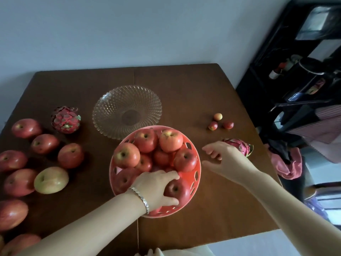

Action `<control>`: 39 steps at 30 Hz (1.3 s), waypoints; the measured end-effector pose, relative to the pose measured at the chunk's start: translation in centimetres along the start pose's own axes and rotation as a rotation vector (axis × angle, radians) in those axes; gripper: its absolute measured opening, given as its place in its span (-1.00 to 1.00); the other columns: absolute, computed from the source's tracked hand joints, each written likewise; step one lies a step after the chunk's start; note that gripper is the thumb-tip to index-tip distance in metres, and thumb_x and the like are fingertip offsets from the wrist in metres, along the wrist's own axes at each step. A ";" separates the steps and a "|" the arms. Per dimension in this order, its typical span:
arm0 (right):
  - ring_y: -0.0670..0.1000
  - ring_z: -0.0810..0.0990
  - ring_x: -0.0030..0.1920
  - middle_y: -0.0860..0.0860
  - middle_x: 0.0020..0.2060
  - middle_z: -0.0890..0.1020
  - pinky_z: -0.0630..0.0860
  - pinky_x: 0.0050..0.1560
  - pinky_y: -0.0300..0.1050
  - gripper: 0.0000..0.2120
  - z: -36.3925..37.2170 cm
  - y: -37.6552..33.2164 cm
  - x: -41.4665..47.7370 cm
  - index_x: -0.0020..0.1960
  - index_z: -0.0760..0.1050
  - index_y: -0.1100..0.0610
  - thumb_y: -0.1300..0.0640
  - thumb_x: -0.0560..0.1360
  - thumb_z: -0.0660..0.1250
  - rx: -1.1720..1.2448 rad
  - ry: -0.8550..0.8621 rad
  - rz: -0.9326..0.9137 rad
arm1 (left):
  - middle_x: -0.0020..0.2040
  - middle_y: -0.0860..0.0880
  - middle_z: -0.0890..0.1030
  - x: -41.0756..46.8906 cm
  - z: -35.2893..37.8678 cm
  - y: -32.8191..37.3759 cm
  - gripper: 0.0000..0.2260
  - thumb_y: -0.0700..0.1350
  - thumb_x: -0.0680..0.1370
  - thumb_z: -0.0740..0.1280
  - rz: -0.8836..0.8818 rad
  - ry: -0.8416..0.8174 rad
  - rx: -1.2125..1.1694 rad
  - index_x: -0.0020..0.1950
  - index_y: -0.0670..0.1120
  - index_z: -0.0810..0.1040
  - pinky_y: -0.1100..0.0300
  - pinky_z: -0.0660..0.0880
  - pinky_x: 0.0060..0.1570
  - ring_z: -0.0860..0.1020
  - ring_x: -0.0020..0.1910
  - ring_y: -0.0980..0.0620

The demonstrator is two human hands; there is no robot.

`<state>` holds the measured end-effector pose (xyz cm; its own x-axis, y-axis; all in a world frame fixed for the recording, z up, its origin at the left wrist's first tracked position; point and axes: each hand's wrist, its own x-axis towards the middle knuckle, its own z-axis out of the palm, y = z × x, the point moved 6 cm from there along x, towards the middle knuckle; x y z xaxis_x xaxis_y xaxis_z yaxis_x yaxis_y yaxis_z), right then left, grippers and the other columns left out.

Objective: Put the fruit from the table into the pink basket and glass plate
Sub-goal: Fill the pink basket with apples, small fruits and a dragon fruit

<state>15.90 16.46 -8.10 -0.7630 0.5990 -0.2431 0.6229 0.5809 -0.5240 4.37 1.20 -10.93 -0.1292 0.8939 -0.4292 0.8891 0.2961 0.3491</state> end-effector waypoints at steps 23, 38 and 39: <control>-0.19 0.44 0.13 -0.13 0.11 0.51 0.29 0.16 -0.51 -0.25 -4.1 -7.5 2.3 0.29 0.38 -0.05 -0.01 0.15 0.55 0.316 0.354 -0.178 | 0.04 -0.10 0.63 -3.1 -4.3 -6.5 -0.62 0.03 0.33 0.28 -0.117 0.524 -0.127 0.05 -0.12 0.59 -0.01 0.55 0.06 0.61 0.02 -0.14; 0.08 0.38 0.24 0.04 0.29 0.33 0.44 0.04 -0.06 -0.13 9.1 -11.8 4.0 0.47 0.03 -0.14 -0.23 0.30 0.39 -0.420 -0.204 -0.216 | 0.53 0.07 0.13 -4.5 -2.7 -9.4 -0.41 0.09 0.50 0.30 -0.310 0.348 -0.175 0.47 -0.04 0.22 0.08 0.18 0.45 0.10 0.51 0.05; 0.09 0.40 0.23 0.06 0.29 0.31 0.44 0.03 -0.07 -0.13 9.1 -11.9 3.9 0.48 0.01 -0.13 -0.25 0.32 0.37 -0.412 -0.234 -0.213 | 0.51 0.05 0.20 -4.4 -3.2 -9.3 -0.47 0.06 0.51 0.30 -0.315 0.370 -0.180 0.44 -0.04 0.29 0.06 0.20 0.44 0.17 0.49 0.04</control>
<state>3.93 6.89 -10.20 -0.8689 0.3323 -0.3668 0.4304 0.8733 -0.2282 -4.73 -4.43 -9.64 -0.5542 0.8016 -0.2244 0.6964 0.5941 0.4025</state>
